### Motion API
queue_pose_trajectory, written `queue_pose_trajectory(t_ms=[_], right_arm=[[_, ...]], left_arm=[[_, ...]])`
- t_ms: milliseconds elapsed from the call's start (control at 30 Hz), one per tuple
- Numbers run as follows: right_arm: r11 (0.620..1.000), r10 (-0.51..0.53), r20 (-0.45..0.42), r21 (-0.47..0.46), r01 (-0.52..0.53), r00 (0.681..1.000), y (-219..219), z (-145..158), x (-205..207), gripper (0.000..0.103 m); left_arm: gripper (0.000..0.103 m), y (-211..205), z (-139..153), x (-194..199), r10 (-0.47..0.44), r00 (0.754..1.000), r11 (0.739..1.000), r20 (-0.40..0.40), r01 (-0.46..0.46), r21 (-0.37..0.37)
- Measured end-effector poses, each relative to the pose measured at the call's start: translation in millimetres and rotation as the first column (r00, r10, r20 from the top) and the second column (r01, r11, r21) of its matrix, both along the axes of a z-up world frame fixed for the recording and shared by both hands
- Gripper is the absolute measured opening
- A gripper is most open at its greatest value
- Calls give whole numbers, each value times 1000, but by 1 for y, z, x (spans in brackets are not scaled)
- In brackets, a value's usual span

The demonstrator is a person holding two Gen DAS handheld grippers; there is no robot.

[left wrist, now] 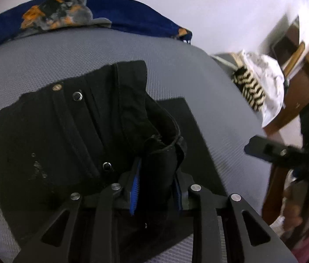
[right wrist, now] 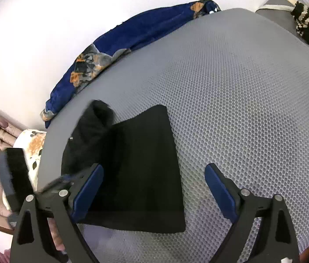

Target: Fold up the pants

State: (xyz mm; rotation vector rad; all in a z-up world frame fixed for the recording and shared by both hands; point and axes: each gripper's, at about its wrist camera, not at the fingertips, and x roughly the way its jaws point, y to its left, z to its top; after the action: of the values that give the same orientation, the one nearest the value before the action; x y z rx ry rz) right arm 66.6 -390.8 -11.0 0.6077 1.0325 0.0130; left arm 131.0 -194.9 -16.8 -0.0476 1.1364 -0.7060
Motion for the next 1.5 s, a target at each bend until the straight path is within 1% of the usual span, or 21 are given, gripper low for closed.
queue_pose_trajectory(t_ms=[67,100,167,267,333,433,467,533,667,767,900,967,1033,1100,1133,1200,1233,1300,1367,1433,1500], right_arm=[[1000,28,-5,7,-28,1000,0,-3,2,92],[999,43,-6,11,-43,999,1,-4,3,92],[996,80,-7,29,-79,997,3,-8,12,92],[987,139,-5,83,-138,990,4,-17,24,92],[975,184,2,126,-183,983,6,-25,35,90],[951,243,5,195,-239,970,8,-38,52,85],[942,262,2,219,-256,965,9,-42,59,84],[924,291,7,257,-283,957,10,-49,68,78],[894,335,9,313,-321,942,12,-60,91,71],[871,371,19,338,-355,928,15,-65,103,69],[841,399,52,378,-387,916,21,-70,116,66],[830,411,63,385,-403,909,23,-71,120,63],[818,422,72,401,-413,904,26,-74,125,55],[787,444,84,440,-433,892,28,-77,128,45],[767,462,86,462,-446,883,31,-80,130,42],[748,481,88,477,-461,872,37,-83,132,41],[749,490,77,473,-465,868,42,-87,135,40],[760,483,66,464,-455,873,47,-91,139,33],[769,466,62,465,-439,882,48,-91,139,33],[789,449,52,446,-423,892,50,-87,137,32],[813,434,40,414,-410,900,53,-83,133,28]], left_arm=[[38,-7,5,-8,-29,999,999,37,28,34],[41,-11,10,-12,-57,997,997,44,55,45],[53,-11,19,-22,-107,993,994,42,105,44],[58,0,36,-34,-137,988,991,70,136,15],[62,15,43,-38,-127,987,992,94,126,21],[62,44,48,-35,-68,991,997,114,65,37],[62,56,47,-31,-30,993,998,118,24,53],[62,73,44,-25,28,993,997,117,-37,71],[62,108,32,-8,156,985,984,68,-161,77],[62,123,24,-1,209,976,973,54,-214,89],[62,128,12,6,237,971,967,31,-239,94],[62,128,10,8,238,971,966,34,-240,99],[62,125,8,10,235,971,965,44,-238,113],[62,123,8,10,235,971,964,46,-239,117],[62,122,9,11,235,971,964,46,-239,120],[62,121,8,13,234,971,963,47,-238,126],[62,120,8,13,233,971,962,48,-237,133],[62,120,8,14,234,971,960,51,-239,147],[62,119,8,15,234,971,957,56,-240,162],[62,118,8,16,237,970,955,57,-243,168],[63,117,8,17,234,970,955,61,-241,174]])
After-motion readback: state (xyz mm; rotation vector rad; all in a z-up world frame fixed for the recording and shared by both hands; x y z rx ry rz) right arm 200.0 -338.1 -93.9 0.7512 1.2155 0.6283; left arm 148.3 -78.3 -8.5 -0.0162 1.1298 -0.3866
